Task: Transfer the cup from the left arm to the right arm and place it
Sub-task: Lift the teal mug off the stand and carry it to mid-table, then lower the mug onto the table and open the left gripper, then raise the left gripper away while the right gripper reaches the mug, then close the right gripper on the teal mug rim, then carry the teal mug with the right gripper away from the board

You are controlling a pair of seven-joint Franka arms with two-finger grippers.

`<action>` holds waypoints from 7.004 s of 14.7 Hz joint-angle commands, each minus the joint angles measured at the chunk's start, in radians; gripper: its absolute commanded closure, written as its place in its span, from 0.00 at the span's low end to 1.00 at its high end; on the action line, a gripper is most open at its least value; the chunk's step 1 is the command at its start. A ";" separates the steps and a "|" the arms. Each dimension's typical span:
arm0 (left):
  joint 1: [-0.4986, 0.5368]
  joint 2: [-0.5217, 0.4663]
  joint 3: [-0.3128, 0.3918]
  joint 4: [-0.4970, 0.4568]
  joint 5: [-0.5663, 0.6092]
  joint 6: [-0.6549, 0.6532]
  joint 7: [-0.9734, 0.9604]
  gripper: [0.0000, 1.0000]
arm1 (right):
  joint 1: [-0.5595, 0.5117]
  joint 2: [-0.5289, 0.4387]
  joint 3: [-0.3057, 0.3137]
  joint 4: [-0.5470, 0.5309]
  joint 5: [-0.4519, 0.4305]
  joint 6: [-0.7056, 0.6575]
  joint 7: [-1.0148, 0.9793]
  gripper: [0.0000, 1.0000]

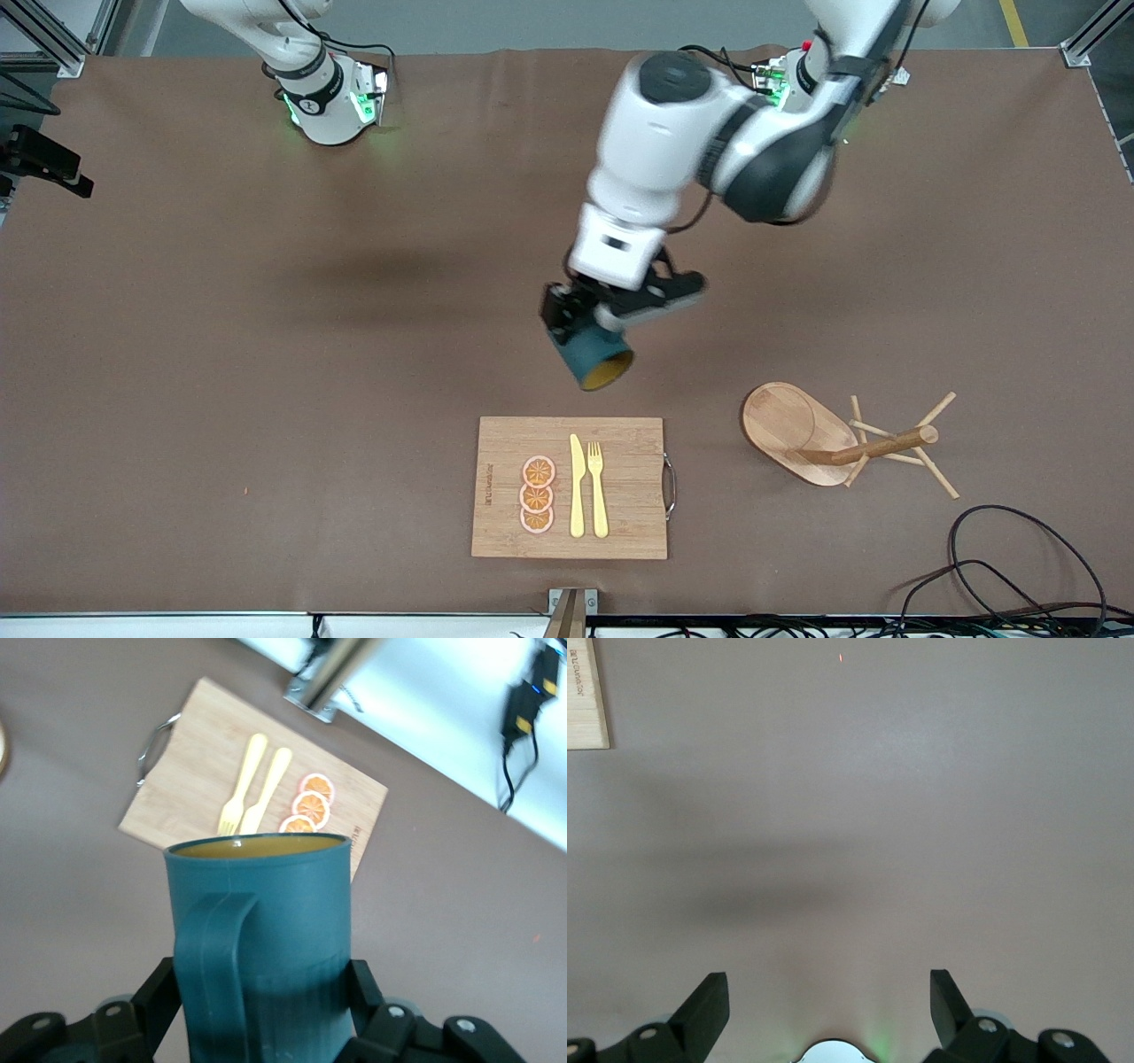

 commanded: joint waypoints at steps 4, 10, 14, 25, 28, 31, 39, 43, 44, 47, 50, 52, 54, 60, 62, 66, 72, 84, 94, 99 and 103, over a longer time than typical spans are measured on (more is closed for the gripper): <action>-0.189 0.122 0.010 -0.005 0.533 0.088 -0.205 0.80 | -0.003 -0.011 0.003 -0.005 0.000 0.002 -0.012 0.00; -0.345 0.255 0.021 -0.061 1.180 0.052 -0.612 0.80 | -0.005 -0.005 0.003 0.001 -0.004 -0.001 0.000 0.00; -0.405 0.372 0.019 -0.071 1.486 -0.095 -0.805 0.80 | -0.013 0.013 0.000 0.000 -0.007 0.010 -0.001 0.00; -0.487 0.550 0.018 -0.060 1.591 -0.289 -1.076 0.75 | -0.037 0.199 0.001 0.006 -0.006 0.076 -0.014 0.00; -0.496 0.554 0.016 -0.060 1.586 -0.297 -1.085 0.36 | -0.031 0.202 0.003 0.003 -0.006 0.094 -0.006 0.00; -0.496 0.535 0.008 -0.057 1.525 -0.297 -1.073 0.00 | -0.025 0.202 0.003 -0.002 0.000 0.094 0.002 0.00; -0.465 0.361 -0.068 -0.018 1.001 -0.281 -0.866 0.00 | 0.119 0.226 0.007 -0.031 0.049 0.137 0.359 0.00; -0.364 0.201 -0.087 -0.031 0.751 -0.237 -0.604 0.00 | 0.174 0.222 0.007 -0.129 0.063 0.240 0.462 0.00; -0.305 0.153 -0.096 -0.043 0.662 -0.234 -0.488 0.00 | 0.184 0.222 0.007 -0.153 0.065 0.265 0.485 0.00; -0.125 0.046 -0.149 -0.058 0.452 -0.223 -0.156 0.00 | 0.233 0.219 0.007 -0.259 0.097 0.376 0.592 0.00; 0.068 -0.042 -0.171 -0.057 0.255 -0.225 0.157 0.00 | 0.325 0.193 0.007 -0.382 0.097 0.499 0.710 0.00; 0.180 -0.090 -0.171 -0.057 0.138 -0.240 0.345 0.00 | 0.394 0.179 0.007 -0.446 0.097 0.573 0.817 0.00; 0.311 -0.145 -0.169 -0.054 0.038 -0.339 0.580 0.00 | 0.485 0.180 0.007 -0.523 0.097 0.685 0.975 0.00; 0.619 -0.260 -0.169 -0.051 -0.153 -0.488 0.981 0.00 | 0.714 0.231 0.007 -0.623 0.097 0.909 1.122 0.00; 0.696 -0.281 -0.171 -0.049 -0.176 -0.557 1.014 0.00 | 0.730 0.271 0.007 -0.622 0.097 0.956 1.126 0.00; 0.806 -0.315 -0.166 -0.048 -0.250 -0.624 1.003 0.00 | 0.776 0.350 0.007 -0.622 0.097 1.047 1.122 0.00; 0.873 -0.335 -0.166 -0.029 -0.313 -0.706 0.998 0.00 | 0.780 0.404 0.007 -0.618 0.092 1.089 1.112 0.58; 0.506 -0.521 0.186 -0.109 -0.339 -0.737 1.132 0.00 | 0.612 0.352 0.000 -0.554 0.082 0.889 0.297 1.00; 0.517 -0.559 0.177 -0.141 -0.342 -0.769 1.149 0.00 | 0.189 0.297 -0.002 -0.608 0.025 0.881 -0.783 0.99; 0.520 -0.555 0.185 -0.141 -0.356 -0.766 1.149 0.00 | 0.046 0.288 0.000 -0.628 -0.007 0.900 -1.123 1.00; 0.521 -0.542 0.186 -0.141 -0.356 -0.763 1.149 0.00 | -0.029 0.295 0.000 -0.677 -0.010 1.014 -1.325 1.00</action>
